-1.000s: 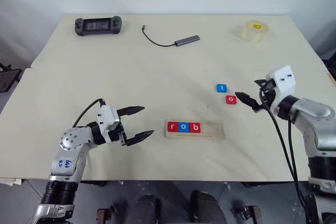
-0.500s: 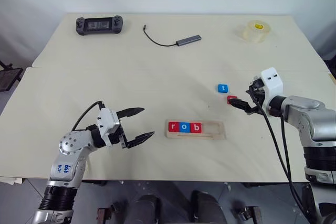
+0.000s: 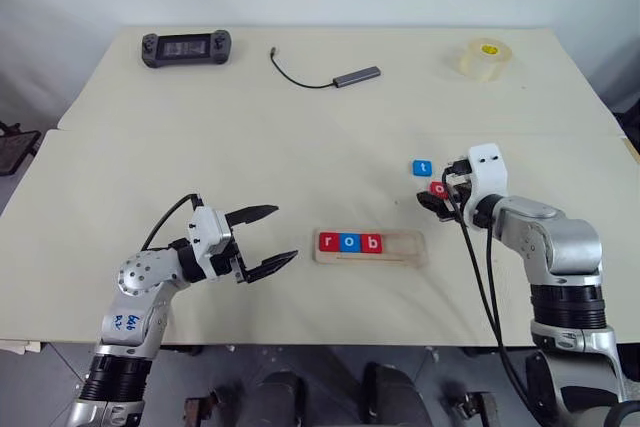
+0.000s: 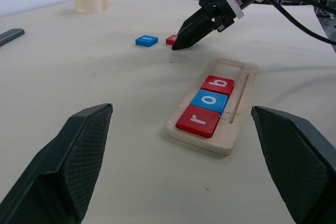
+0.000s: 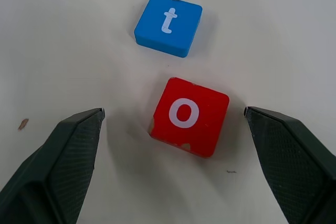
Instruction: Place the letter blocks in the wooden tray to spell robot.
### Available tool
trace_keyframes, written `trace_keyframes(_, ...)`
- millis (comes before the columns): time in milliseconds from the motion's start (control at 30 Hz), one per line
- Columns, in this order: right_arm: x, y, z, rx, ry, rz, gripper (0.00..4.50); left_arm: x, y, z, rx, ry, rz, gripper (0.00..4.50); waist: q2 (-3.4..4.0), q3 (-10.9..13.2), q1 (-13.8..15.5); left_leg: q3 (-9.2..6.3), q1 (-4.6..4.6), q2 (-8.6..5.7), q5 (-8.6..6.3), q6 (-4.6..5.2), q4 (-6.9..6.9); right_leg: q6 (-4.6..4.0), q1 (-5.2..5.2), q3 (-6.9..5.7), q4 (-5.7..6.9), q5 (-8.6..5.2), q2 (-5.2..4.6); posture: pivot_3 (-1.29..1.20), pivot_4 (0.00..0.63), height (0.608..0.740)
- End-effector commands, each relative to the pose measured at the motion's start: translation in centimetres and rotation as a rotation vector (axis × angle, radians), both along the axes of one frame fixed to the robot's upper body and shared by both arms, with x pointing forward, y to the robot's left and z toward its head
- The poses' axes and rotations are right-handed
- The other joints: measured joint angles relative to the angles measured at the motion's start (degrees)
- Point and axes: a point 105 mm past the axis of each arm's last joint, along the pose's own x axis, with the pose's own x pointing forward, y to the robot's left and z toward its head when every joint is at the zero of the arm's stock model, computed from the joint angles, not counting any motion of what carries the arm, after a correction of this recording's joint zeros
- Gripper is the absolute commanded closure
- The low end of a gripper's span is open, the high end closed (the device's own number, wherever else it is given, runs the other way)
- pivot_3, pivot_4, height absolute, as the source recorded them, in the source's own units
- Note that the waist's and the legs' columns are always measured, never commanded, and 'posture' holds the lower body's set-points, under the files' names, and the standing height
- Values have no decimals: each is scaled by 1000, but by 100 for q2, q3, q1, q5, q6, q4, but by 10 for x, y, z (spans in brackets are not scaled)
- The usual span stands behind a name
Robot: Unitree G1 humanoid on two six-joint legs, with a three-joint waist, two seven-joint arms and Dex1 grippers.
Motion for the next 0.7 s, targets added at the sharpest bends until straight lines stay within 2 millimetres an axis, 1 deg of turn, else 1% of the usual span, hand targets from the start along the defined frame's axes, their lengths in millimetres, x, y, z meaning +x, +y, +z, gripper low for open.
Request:
trace_keyframes(33,2,-10,-2,-15,-13,-94,423,-2,-1,10,-10,-39,-5,0,0,0,-9,0,1,0,0,0,0,0,0,0,2,0,0,0,150,740)
trace_keyframes(67,2,-12,-3,-23,-14,-119,624,-3,-1,10,-9,-38,-4,0,0,0,-13,0,3,0,0,0,0,0,0,1,3,0,0,0,150,740)
trace_keyframes(100,2,-14,-3,-27,-14,-133,923,-3,-1,10,-9,-38,-3,0,0,0,-13,0,3,0,0,0,0,0,0,1,6,0,0,0,150,740)
trace_keyframes(300,2,-13,2,-18,-24,-135,2984,-5,-3,8,-12,-31,-6,0,0,-1,-8,0,4,-2,0,0,0,0,0,3,8,0,0,0,150,740)
trace_keyframes(400,-3,-12,9,-15,-54,-118,3039,-5,-5,6,-16,-25,-17,0,0,0,-6,0,4,-2,0,0,0,0,0,3,8,0,0,0,150,740)
trace_keyframes(500,-11,-19,16,-20,-65,-136,3039,-3,-7,6,-18,-21,-28,0,0,0,0,-1,2,-2,0,0,-3,0,-2,4,7,0,0,0,150,740)
trace_keyframes(567,-30,-22,18,-29,-53,-123,3039,1,-9,5,-19,-14,-47,0,1,0,35,-2,-1,-4,0,1,-4,0,-3,4,7,0,-1,0,150,740)
trace_keyframes(633,-50,-23,13,-42,-20,-113,3039,4,-12,3,-21,-8,-70,0,1,0,60,-5,-3,-5,0,1,-7,0,-6,2,5,0,-1,0,150,740)
trace_keyframes(700,-64,-24,9,-49,-2,-119,3039,5,-14,3,-24,-3,-79,0,0,0,55,-5,-5,-5,0,1,-8,0,-6,2,3,0,0,0,150,740)
